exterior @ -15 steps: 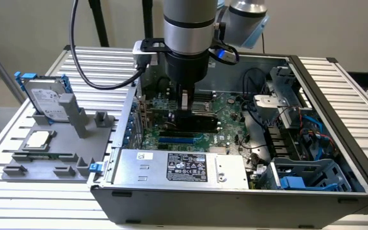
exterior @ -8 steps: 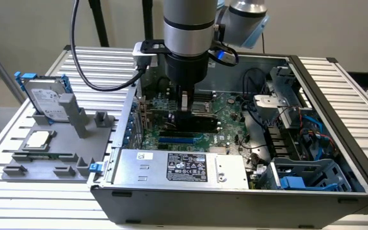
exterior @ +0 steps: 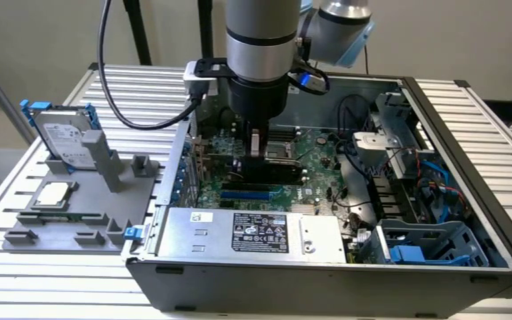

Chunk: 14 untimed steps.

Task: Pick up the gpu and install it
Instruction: 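Insert the gpu into the slot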

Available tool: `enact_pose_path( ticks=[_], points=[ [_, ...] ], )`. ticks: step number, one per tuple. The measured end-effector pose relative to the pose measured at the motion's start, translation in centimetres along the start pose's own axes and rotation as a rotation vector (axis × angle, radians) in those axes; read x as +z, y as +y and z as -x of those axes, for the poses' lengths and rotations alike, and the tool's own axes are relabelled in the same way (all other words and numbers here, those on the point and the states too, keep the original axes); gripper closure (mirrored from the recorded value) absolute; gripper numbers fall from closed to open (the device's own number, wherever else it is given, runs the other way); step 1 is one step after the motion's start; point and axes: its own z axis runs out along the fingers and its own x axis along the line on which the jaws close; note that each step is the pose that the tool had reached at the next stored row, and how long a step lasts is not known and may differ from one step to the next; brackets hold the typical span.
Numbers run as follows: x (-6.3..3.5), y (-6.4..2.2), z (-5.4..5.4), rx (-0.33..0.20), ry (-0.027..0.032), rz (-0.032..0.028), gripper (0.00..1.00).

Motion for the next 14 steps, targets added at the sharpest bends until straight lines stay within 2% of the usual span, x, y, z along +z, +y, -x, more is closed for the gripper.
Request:
enact_pose_path(
  ticks=[14],
  points=[
    [0.87,0.44,-0.17,0.000,0.0004,0.0124,1.00]
  ],
)
